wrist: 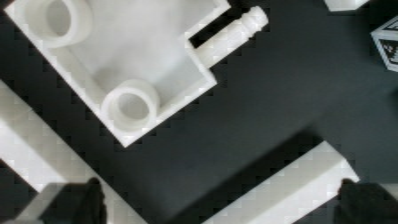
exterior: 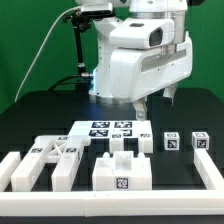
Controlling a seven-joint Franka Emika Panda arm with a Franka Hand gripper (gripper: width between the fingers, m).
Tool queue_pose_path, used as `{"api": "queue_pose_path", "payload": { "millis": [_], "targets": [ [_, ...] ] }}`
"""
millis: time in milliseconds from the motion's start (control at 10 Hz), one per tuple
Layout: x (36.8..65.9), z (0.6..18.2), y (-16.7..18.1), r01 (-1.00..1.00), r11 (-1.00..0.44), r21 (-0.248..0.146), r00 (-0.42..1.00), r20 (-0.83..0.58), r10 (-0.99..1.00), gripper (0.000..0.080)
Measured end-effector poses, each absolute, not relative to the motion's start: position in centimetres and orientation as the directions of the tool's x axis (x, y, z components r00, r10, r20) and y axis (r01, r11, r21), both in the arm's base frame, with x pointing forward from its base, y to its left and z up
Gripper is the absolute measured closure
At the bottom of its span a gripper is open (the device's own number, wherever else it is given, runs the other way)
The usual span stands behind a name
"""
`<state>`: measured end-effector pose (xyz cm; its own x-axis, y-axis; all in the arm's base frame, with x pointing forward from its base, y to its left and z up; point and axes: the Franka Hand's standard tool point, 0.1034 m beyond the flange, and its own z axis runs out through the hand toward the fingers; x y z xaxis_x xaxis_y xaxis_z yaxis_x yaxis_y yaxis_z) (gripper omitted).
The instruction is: Assemble chair
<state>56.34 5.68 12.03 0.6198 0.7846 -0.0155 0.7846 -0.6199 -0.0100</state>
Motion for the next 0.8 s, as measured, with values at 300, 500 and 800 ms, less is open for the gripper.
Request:
{"api": "queue_pose_path", "payload": {
  "millis": [300, 500, 800],
  "targets": [
    [56.3, 12.0, 5.7, 0.785, -0.62, -0.01, 0.62, -0.015, 0.785, 0.015],
    [56.4, 12.0, 5.3, 0.78, -0.625, -0.01, 0.625, -0.017, 0.78, 0.015],
    [57.6, 11.6, 2.1, 0.623, -0.782, 0.011, 0.782, -0.014, 0.623, 0.015]
  ]
}}
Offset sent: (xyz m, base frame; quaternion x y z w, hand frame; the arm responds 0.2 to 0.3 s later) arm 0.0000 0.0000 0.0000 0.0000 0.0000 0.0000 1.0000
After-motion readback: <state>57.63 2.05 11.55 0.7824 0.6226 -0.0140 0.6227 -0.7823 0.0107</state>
